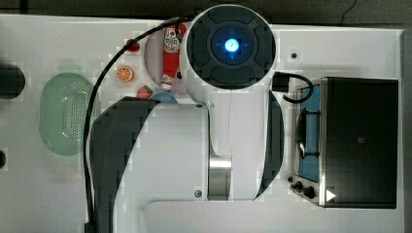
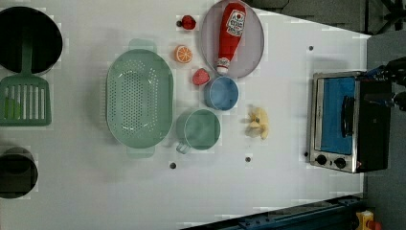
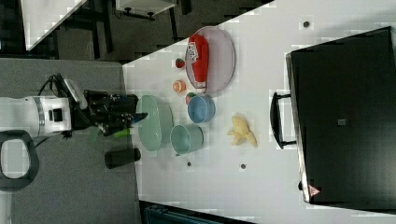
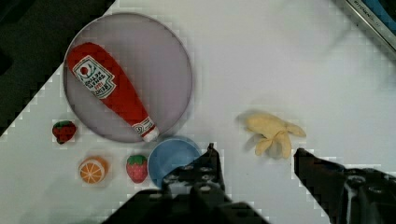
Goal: Pick Banana and place it in mug.
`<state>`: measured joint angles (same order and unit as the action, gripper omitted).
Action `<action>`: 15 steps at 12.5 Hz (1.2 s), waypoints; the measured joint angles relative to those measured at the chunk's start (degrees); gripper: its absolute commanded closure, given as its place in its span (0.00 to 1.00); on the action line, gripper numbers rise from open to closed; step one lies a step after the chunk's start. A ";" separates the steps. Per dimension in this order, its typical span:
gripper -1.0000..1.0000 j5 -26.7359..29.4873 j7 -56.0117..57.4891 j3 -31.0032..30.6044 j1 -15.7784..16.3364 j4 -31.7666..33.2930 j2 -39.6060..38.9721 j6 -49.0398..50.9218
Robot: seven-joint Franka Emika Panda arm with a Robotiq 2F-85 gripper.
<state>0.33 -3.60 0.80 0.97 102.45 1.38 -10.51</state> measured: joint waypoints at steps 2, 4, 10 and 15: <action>0.10 -0.83 0.00 1.17 -0.03 7.22 7.37 8.21; 0.00 -1.97 0.00 1.99 -0.11 9.12 13.00 9.99; 0.00 -0.86 0.01 2.66 -0.62 12.59 15.42 0.43; 0.00 -1.48 2.47 2.76 -0.83 28.03 7.08 -20.83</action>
<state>-1.15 -1.14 3.55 0.14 130.48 8.46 -31.33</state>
